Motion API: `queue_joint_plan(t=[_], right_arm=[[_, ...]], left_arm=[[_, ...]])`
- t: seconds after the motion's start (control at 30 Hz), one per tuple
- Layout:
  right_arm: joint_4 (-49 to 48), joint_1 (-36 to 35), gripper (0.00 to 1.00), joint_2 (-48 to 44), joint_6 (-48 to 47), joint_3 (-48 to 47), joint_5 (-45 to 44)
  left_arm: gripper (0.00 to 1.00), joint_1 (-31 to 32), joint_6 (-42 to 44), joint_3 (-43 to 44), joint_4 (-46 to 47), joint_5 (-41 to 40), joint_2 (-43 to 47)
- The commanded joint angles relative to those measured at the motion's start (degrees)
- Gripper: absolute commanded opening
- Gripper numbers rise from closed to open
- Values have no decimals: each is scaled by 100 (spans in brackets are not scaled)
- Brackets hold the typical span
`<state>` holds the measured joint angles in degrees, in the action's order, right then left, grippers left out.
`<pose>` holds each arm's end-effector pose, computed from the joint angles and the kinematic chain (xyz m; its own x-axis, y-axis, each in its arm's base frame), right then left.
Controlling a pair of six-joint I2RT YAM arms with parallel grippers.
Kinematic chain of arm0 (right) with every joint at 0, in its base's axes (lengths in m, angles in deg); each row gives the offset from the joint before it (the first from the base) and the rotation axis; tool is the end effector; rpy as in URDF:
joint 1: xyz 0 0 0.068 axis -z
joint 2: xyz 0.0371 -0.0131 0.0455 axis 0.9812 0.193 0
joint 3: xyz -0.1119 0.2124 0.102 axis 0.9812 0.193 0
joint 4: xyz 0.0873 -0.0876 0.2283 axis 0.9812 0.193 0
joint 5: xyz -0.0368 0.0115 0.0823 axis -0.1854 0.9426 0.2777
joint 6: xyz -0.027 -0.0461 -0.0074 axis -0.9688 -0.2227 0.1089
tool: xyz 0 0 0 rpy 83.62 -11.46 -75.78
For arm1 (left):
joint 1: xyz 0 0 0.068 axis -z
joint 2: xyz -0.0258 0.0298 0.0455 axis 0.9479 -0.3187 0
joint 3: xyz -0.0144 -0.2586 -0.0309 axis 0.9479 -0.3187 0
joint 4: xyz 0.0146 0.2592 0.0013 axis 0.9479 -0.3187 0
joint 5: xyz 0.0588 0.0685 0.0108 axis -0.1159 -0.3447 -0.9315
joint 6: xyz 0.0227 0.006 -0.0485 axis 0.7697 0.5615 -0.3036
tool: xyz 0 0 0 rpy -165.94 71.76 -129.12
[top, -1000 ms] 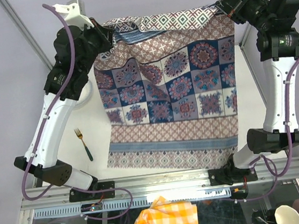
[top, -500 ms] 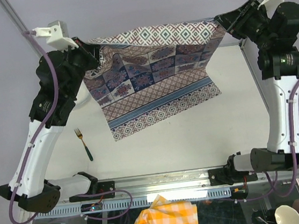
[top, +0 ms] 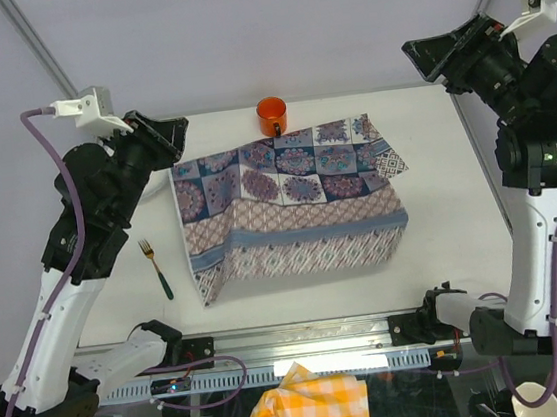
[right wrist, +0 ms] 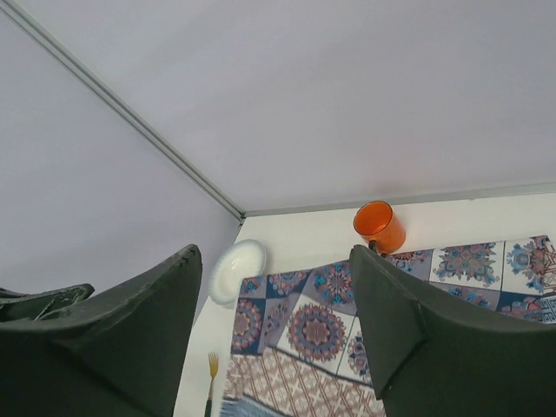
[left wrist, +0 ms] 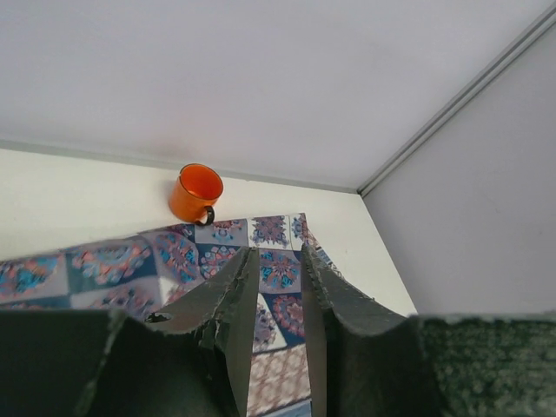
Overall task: Set the dinner table for one person
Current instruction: Flatten out the napkin at the center of the board.
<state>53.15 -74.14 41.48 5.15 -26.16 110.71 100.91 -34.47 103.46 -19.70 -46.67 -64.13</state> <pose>0.1806 0.0013 0.5453 -0.1279 0.4952 -0.8593 -0.3704 0.7799 0.5046 0.1648 -0.0838 0.4812 -0.1496 -0.4216 -0.8944 0.2377 0.8627 -0.4464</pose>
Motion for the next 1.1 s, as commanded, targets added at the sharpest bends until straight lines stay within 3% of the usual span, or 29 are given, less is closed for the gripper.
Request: queue_joint_plan(t=[0.0,0.23,0.47,0.67,0.9,1.07], right_arm=[[-121,-8,71,122,1,-2,50],[264,-8,70,385,-134,424,88],[2135,-43,69,1811,-1419,476,-223],[1503,-52,67,2417,-1779,1739,-400],[1556,-73,57,3318,-1925,1284,-406],[1507,-79,57,3758,-1880,998,-563]], left_arm=[[26,-58,-217,-117,167,53,177],[24,-58,-378,-390,15,31,-50],[28,-62,-416,-269,-767,-766,-708],[24,-62,-558,-565,-745,-969,-690],[26,-59,-455,-579,-737,-1126,-548],[27,-58,-477,-728,-648,-1030,-489]])
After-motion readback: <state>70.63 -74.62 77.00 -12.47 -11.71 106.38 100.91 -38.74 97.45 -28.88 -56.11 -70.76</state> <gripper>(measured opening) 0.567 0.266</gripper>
